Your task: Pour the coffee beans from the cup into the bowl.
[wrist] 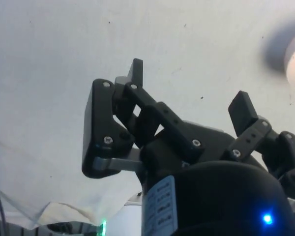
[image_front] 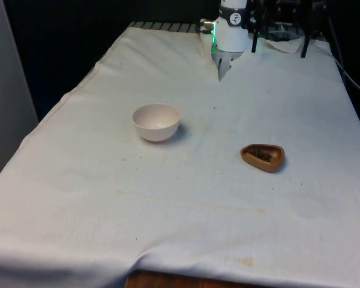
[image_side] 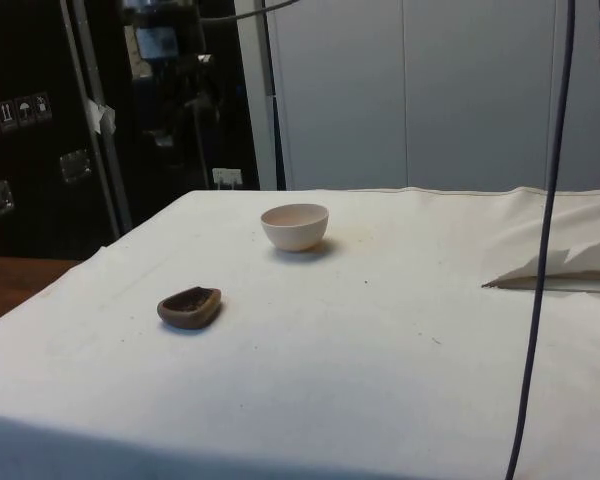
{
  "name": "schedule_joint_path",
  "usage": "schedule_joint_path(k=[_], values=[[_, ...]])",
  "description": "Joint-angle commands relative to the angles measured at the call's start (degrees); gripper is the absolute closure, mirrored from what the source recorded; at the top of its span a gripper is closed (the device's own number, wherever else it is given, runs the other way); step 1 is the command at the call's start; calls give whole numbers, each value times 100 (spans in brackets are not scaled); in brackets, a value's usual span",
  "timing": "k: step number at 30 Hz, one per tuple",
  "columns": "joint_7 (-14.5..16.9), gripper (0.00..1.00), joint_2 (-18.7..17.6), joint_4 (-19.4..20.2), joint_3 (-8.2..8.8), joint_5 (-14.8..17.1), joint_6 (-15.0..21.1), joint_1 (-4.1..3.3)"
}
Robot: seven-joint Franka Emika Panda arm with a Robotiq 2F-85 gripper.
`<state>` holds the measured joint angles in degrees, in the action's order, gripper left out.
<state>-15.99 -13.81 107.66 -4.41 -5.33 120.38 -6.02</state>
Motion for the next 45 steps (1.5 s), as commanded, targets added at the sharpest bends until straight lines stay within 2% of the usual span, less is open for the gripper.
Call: schedule_joint_path(k=[1,7,8,9,13,17,18,20,26,27,34,35,36,39,44,45], values=[[-80,0,0,29,6,-80,92,-29],[-321,0,-40,138,-86,-355,355,-29],[-246,0,-52,86,-97,-281,229,0],[-355,0,-46,160,-92,-390,407,-23],[-487,0,-74,286,-126,-556,659,-23],[-561,0,-132,367,-138,-653,859,-17],[-510,0,-115,344,-149,-602,762,0],[-584,0,-178,407,-138,-710,974,-11],[-573,0,-269,418,-149,-699,1026,-6],[-550,0,-264,384,-149,-688,940,0],[-607,0,-395,441,-166,-699,1186,-11],[-573,0,-395,418,-172,-688,1106,0],[-613,0,-424,453,-172,-699,1232,-11],[-647,0,-476,453,-183,-722,1295,-23],[-682,0,-573,458,-201,-739,1438,-17],[-636,0,-584,435,-218,-699,1369,0]])
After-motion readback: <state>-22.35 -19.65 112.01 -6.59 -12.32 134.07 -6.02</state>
